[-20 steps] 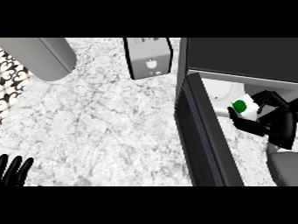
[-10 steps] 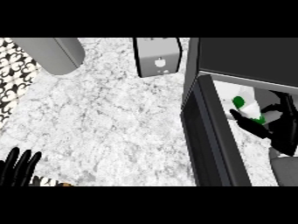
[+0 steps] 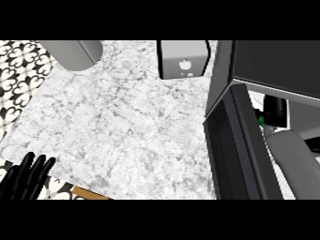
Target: Pick up the milk, place it into the microwave and close the microwave
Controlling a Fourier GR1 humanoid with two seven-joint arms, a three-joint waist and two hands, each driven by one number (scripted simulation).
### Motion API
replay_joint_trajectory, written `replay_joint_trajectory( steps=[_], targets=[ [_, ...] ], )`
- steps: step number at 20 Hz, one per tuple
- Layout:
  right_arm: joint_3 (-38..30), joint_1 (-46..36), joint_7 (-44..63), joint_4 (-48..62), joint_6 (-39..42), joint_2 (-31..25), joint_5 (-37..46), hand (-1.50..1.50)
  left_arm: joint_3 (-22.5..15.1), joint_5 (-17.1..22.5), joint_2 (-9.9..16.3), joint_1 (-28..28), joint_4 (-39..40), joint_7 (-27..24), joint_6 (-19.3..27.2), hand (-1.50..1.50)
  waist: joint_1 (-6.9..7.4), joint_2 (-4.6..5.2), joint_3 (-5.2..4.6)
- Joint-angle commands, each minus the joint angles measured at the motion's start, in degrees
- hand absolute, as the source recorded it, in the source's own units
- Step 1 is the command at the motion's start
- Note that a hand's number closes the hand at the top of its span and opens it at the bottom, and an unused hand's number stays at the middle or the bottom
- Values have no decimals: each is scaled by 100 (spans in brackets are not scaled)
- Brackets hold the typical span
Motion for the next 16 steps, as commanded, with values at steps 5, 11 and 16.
replay_joint_trajectory(
  steps=[5, 11, 16],
  targets=[
    [-151, -1558, 375, 1423, 993, 314, -325, -150, -66, -196, -96, -210, 100, 51, 141, -150, -195, 13, 25],
    [-442, -2097, 13, 2243, 1357, 223, -401, -150, -275, -390, -245, -225, 6, 235, 330, -150, -451, -17, 37],
    [-612, -2361, -383, 2851, 1673, 182, -479, -150, -421, -512, -303, -166, 24, 283, 379, -150, -580, -43, 30]
  ],
)
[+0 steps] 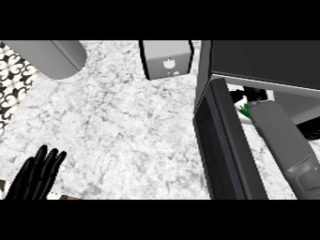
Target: Pick up the milk, place it into the microwave and close the microwave
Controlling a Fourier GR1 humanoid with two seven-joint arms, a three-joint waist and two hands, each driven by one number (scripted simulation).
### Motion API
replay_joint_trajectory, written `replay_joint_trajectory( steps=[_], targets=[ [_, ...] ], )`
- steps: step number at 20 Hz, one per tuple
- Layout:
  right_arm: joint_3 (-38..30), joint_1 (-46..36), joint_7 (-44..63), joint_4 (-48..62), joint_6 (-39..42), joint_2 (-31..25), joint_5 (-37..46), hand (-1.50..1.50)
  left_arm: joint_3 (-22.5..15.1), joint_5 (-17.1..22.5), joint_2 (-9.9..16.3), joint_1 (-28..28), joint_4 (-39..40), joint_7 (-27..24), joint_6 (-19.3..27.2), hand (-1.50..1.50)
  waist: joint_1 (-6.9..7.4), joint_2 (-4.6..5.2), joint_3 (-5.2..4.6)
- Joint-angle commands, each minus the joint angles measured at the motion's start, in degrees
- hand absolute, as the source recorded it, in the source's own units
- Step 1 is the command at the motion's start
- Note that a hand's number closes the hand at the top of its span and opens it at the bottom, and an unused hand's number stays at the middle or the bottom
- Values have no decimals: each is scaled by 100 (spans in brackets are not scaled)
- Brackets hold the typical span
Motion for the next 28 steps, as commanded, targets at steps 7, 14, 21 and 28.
replay_joint_trajectory(
  steps=[7, 14, 21, 28],
  targets=[
    [-626, -882, -563, 1202, 530, -36, -401, -150, -309, -344, -248, -42, -17, 77, 264, -150, -242, -95, -37],
    [-852, -837, -1332, 1879, 655, 115, -485, -150, -663, -713, -431, -89, -27, 134, 462, -150, -410, -145, -42],
    [-1056, -898, -1880, 2327, 1397, 30, -617, -150, -759, -579, -284, -127, 341, 191, 204, -150, -542, -197, -53],
    [-1168, -445, -2532, 2597, 2280, -26, -696, -150, -1111, -741, -294, -534, 656, 386, 73, -150, -749, -263, -57]
  ],
)
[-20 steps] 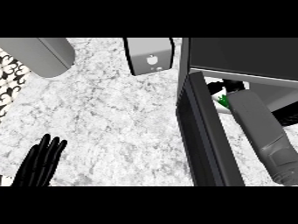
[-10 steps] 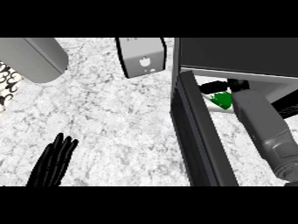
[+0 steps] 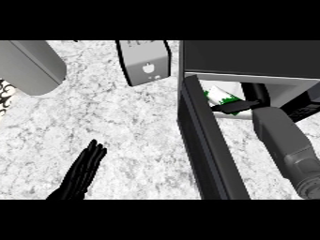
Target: Pick up the milk, place it into the microwave and close the microwave
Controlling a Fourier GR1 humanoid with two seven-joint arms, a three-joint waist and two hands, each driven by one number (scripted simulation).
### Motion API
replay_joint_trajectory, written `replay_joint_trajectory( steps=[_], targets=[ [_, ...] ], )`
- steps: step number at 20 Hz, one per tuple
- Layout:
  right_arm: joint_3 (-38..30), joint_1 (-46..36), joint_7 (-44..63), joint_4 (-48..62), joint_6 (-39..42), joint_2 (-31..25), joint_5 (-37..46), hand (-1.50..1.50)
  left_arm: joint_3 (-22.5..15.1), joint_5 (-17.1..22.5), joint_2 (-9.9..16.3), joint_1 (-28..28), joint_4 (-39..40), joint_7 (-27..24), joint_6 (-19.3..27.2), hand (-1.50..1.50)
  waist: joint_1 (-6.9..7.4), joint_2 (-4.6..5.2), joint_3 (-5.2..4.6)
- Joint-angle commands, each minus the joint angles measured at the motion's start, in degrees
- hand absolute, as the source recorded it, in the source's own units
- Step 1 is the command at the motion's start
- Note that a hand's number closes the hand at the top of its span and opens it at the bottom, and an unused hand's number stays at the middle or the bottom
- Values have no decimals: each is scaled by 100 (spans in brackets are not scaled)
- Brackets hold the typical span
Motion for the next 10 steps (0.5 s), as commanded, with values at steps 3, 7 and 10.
replay_joint_trajectory(
  steps=[3, 7, 10],
  targets=[
    [-51, 395, -650, 89, 588, 36, -25, -150, -347, -411, 94, -541, 802, -153, -251, -150, -186, -58, -7],
    [-4, 660, -730, -42, 851, -164, 27, -150, -287, -227, 198, -830, 927, 62, -492, 150, -304, -132, -18],
    [66, 920, -894, -193, 976, -149, 80, -150, -441, -750, -104, -1381, 1424, 178, -205, 150, -360, -145, -19]
  ],
)
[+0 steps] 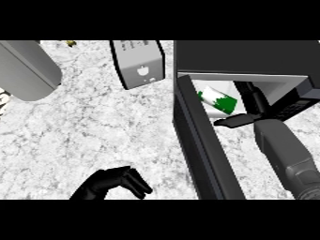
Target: Pick up the milk, place it into the microwave and close the microwave
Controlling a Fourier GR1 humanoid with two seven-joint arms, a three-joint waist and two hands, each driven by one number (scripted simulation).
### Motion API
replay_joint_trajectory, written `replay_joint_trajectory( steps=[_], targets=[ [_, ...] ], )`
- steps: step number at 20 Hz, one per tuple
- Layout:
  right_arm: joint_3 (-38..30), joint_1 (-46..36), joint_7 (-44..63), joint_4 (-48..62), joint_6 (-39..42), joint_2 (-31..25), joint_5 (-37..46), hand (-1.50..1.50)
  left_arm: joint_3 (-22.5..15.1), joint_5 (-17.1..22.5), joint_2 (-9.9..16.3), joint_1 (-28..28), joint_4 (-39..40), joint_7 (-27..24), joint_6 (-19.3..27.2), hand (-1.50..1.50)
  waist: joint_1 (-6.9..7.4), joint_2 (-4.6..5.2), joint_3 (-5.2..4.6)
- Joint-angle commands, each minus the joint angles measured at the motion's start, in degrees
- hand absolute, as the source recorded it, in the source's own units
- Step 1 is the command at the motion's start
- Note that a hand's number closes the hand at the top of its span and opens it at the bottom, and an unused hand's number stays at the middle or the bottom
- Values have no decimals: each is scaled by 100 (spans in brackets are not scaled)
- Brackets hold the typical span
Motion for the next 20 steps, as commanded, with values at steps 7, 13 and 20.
replay_joint_trajectory(
  steps=[7, 13, 20],
  targets=[
    [295, 1220, -661, -581, 821, -593, 193, -150, -25, -670, -258, -1107, 1232, 265, 217, 150, -327, -44, -7],
    [264, 1579, -433, -1244, 1187, -961, -50, -150, -705, -710, -287, -1169, 1860, 327, 43, 150, -508, -91, -15],
    [367, 2217, -53, -2475, 1261, -979, -363, -150, -1580, -337, -289, -1514, 2923, 33, 632, 150, -564, -92, -27]
  ],
)
